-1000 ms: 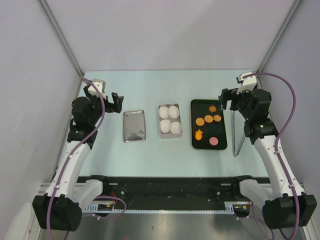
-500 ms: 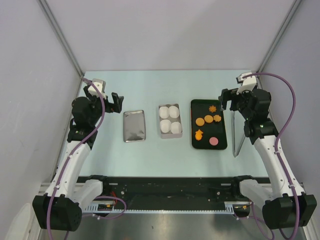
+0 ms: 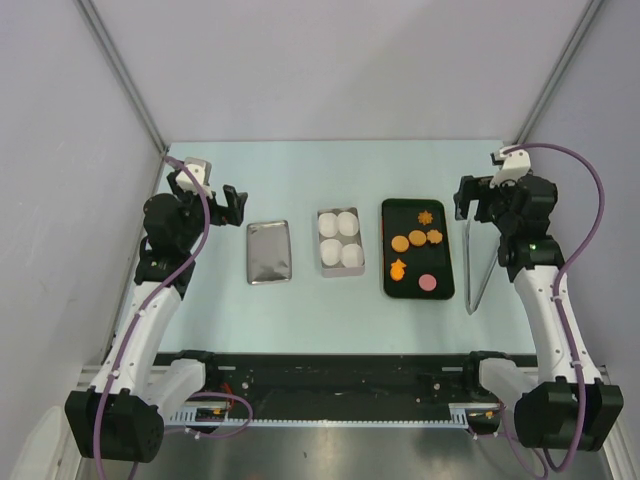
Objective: Pack the cookies
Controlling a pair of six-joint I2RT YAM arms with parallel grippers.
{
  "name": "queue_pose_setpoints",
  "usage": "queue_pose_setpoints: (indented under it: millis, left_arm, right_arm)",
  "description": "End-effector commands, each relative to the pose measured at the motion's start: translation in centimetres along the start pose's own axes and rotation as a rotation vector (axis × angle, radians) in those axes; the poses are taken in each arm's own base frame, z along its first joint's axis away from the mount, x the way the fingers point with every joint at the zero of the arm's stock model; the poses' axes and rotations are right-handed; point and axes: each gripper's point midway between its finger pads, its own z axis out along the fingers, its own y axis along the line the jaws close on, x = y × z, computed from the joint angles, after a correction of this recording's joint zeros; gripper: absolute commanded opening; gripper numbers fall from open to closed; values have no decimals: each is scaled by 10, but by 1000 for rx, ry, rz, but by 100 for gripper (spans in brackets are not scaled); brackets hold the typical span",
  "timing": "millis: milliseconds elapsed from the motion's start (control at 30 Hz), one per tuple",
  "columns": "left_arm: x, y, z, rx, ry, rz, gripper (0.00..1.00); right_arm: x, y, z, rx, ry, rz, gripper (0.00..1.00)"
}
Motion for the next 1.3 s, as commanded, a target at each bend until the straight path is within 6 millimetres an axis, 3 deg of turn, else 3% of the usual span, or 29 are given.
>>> queue_pose_setpoints:
  millis: [0,167,367,600,733,967,1267]
  left_arm:
    - [-27,-2,-2,9,-63,26,100]
    - [-28,-2,-2,10,-65,23,100]
    - [-34,-1,1,9,-53,15,100]
    - [-33,-3,3,20,-60,21,100]
    - [-23,-4,6,32,-53,22,100]
    - [-17,-6,11,49,-43,17,100]
    - [-8,-6,16,53,-28,13,100]
  right_arm:
    - [3,-18,-1,80,60,-21,100]
    - [55,-34,-4,122,263,-16,100]
    - [93,-53,-19,161,426,-13,99]
    - [131,-55,-25,141,589,1,100]
    - [171,-58,-27,129,752,53,100]
    - [207,-65,-25,105,865,132,99]
    - [230,-60,-18,46,916,184,100]
